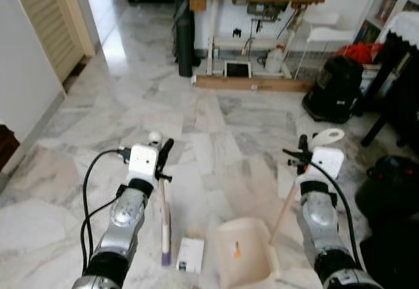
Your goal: Sweep floor
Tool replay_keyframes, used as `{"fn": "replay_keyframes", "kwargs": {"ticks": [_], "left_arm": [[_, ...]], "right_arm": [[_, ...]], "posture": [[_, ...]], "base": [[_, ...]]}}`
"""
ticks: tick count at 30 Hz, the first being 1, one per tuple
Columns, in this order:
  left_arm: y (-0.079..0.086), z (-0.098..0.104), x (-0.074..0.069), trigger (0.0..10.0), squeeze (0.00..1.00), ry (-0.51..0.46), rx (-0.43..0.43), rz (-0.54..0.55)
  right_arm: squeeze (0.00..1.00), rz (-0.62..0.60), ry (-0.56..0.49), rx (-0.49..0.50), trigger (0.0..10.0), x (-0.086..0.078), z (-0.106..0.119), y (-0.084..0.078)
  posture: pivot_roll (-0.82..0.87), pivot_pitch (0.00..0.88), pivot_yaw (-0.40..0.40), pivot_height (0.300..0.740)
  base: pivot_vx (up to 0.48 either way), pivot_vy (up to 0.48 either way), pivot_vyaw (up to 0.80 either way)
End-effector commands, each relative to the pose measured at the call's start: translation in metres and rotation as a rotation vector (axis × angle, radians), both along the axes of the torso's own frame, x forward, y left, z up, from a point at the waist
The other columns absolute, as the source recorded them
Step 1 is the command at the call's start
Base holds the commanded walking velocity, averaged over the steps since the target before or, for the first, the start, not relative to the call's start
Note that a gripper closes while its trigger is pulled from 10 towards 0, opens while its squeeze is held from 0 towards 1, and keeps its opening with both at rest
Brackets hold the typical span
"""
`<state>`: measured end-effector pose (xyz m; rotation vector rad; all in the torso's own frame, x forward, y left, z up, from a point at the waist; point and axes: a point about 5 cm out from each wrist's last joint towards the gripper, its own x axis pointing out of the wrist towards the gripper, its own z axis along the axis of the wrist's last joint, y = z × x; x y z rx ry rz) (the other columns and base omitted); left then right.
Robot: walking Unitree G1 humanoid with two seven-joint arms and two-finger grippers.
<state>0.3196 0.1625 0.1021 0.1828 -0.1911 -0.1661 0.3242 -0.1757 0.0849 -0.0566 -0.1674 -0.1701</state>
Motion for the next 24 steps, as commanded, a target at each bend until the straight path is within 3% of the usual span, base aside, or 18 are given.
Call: {"fn": "replay_keyframes", "kwargs": {"ticks": [1, 15, 24], "left_arm": [[-0.0059, 0.0121, 0.0042, 10.0, 0.00, -0.054, 0.002, -0.017], [-0.0025, 0.0132, 0.0049, 10.0, 0.00, -0.055, -0.001, 0.004], [0.0031, 0.0119, 0.0045, 10.0, 0.00, -0.045, 0.001, 0.020]], "right_arm": [[0.00, -0.031, -0.045, 0.003, 10.0, 0.0029, 0.0108, -0.0101], [0.00, -0.037, -0.034, -0.004, 10.0, 0.0037, 0.0110, -0.0126], [0.00, -0.043, 0.001, -0.016, 10.0, 0.0062, 0.0086, -0.0160]], "posture": [[0.00, 0.000, -0.012, 0.740], [0.01, 0.000, -0.022, 0.740], [0.01, 0.000, -0.027, 0.740]], "base": [[0.281, 0.000, 0.00], [0.280, 0.000, 0.00], [0.000, 0.000, 0.00]]}}
